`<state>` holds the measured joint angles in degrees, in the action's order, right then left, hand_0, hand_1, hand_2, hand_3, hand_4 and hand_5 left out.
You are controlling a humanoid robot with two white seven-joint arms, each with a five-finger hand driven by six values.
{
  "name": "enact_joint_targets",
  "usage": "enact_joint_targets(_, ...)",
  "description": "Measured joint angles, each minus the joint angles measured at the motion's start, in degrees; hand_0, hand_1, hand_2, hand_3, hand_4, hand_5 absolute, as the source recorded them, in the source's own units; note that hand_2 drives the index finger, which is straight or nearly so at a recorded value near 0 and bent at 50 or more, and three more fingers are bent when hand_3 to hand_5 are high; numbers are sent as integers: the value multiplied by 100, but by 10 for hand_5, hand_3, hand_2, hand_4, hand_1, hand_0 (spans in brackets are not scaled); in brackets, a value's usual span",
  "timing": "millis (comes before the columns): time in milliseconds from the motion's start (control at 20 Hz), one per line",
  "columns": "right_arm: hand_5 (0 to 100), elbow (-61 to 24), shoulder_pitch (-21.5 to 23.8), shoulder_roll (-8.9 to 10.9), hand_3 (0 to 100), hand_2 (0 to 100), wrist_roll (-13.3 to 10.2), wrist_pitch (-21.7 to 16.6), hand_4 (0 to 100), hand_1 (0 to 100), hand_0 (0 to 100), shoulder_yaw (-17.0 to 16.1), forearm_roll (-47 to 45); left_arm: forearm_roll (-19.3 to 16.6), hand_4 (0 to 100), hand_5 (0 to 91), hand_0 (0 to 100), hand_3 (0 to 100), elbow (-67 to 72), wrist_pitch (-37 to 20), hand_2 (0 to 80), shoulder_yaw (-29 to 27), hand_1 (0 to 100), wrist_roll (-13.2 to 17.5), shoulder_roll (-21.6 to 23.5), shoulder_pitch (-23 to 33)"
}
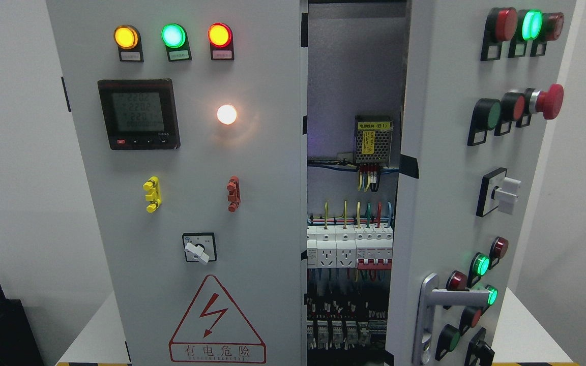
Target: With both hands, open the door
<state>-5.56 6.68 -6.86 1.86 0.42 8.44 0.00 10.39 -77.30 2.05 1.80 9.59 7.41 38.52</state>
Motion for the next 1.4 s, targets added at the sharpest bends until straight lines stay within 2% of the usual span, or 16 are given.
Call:
enact_joint_targets(401, 0, -1, 0, 0, 0, 0, -4, 0, 0, 0, 0, 0, 0, 1279, 42, 0, 0, 0, -1666, -175, 0, -43, 0, 22, 1024, 350)
enact_joint_targets(851, 0, 0, 0, 0, 0, 0, 5, 0, 0, 0, 0, 0, 0, 2806, 42, 0, 0, 0, -2641, -627, 0, -191, 0, -14, 2372, 330)
enact_joint_targets(1402, 0, -2, 0, 0, 0, 0, 8, -5, 0, 0, 0, 0, 0, 3997, 42, 0, 0, 0, -3173, -661, 0, -324, 0, 32, 3625, -107)
